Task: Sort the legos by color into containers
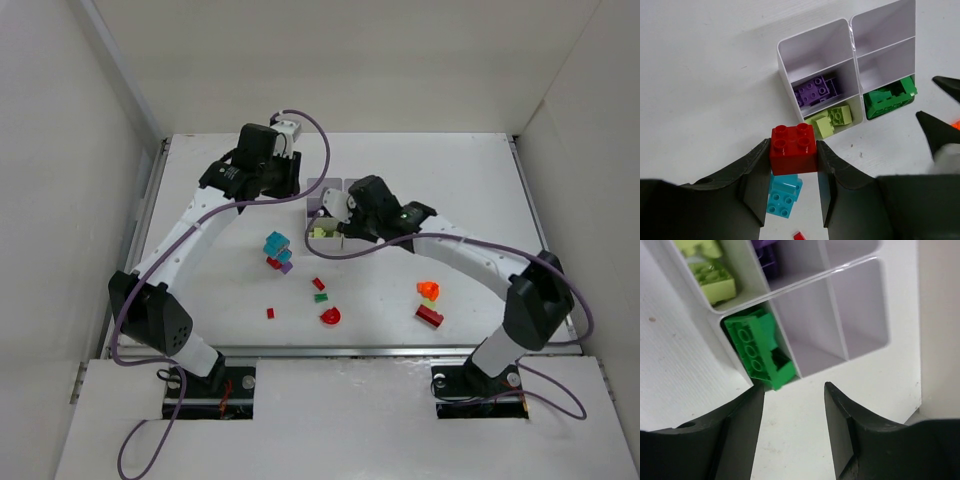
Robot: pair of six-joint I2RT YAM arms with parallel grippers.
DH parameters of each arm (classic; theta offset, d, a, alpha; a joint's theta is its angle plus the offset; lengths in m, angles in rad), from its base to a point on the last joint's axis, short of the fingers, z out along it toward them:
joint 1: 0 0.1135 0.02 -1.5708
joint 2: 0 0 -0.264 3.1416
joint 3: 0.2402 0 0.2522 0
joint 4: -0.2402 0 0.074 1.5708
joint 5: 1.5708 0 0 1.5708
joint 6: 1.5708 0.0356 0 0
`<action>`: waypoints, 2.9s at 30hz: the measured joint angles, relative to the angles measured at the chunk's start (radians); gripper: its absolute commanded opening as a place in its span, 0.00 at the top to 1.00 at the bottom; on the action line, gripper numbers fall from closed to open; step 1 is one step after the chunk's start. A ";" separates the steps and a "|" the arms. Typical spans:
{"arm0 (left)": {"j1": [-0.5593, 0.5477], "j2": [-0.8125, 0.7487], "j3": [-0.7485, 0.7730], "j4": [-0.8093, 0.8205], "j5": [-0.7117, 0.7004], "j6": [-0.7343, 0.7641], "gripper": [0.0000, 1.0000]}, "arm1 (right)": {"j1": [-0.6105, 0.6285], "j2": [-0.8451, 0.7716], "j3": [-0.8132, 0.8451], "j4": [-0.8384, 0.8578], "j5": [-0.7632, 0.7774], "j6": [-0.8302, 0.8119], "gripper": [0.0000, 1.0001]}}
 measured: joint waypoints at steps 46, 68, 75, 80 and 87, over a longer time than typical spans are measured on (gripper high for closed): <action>-0.069 0.285 0.183 0.069 0.080 0.102 1.00 | -0.243 -0.391 -0.324 0.388 -0.063 0.453 0.20; -0.068 0.396 0.202 0.115 0.042 0.032 1.00 | -0.301 -0.273 -0.230 0.390 -0.137 0.441 0.20; -0.068 0.426 0.202 0.120 0.042 0.018 1.00 | -0.303 -0.276 -0.229 0.390 -0.139 0.442 0.20; -0.068 0.426 0.202 0.131 0.042 0.015 1.00 | -0.303 -0.278 -0.230 0.390 -0.141 0.442 0.20; -0.068 0.427 0.202 0.143 0.042 0.014 1.00 | -0.303 -0.297 -0.230 0.390 -0.138 0.446 0.20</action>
